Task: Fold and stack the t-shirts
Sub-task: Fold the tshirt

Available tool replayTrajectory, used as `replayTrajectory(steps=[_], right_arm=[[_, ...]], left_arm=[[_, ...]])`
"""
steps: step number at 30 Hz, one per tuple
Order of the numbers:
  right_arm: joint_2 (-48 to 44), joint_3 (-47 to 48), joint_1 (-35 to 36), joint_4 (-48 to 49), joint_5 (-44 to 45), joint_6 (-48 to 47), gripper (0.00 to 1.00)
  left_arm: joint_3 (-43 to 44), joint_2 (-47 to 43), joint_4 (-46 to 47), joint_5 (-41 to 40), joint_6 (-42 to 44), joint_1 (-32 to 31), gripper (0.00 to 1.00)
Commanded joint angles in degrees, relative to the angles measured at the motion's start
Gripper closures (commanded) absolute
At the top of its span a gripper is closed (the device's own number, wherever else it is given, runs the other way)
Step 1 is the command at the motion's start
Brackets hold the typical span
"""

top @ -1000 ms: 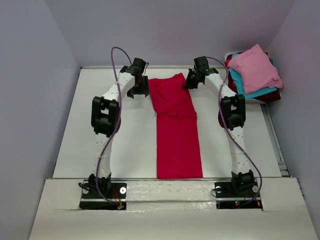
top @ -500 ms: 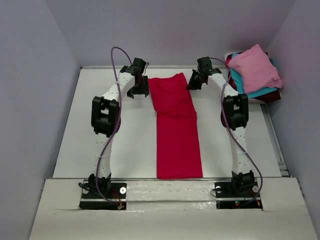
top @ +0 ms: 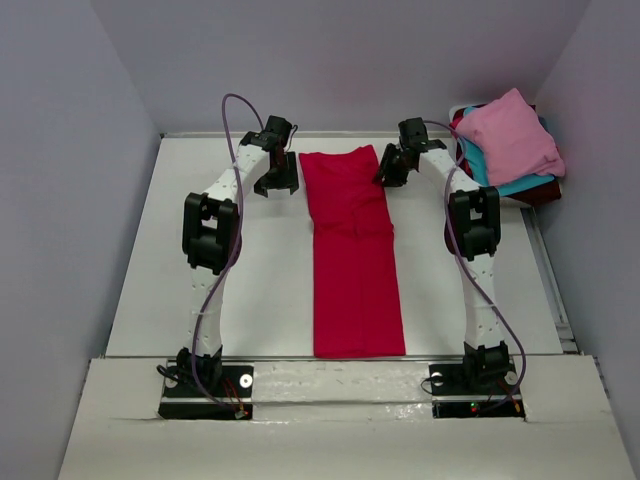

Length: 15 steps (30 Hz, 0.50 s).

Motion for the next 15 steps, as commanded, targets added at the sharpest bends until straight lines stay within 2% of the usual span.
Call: replayTrajectory(steps=[1, 4, 7, 10, 13, 14, 15], right_arm=[[-3.17, 2.58, -0.50, 1.09, -1.07, -1.51, 0.43], [-3.43, 3.28, -0.50, 1.44, -0.81, -1.34, 0.28], [-3.61, 4.95, -0.50, 1.09, -0.63, -0.64, 0.28], [-3.70, 5.40, -0.50, 1.61, -1.33, 0.06, 0.33], [-2.21, 6.70, -0.50, 1.53, -3.08, 1.64, 0.48], [-1.68, 7.41, -0.50, 1.18, -3.78, 2.00, 0.58], [-1.15, 8.11, -0.50, 0.66, -4.92, 2.43, 0.62]], left_arm=[[1.01, 0.19, -0.17, 0.51, -0.22, 0.22, 0.23], [1.36, 0.55, 0.45, 0.78, -0.22, 0.22, 0.23], [3.03, 1.07, 1.24, 0.16, 0.04, 0.22, 0.23], [4.70, 1.51, 3.34, 1.12, 1.10, -1.00, 0.24], [5.58, 2.30, 7.38, 4.29, 0.92, -1.01, 0.26], [5.84, 2.74, 8.52, 6.38, 0.66, -1.01, 0.27], [6.19, 3.09, 9.41, 8.58, 0.14, -1.01, 0.28]])
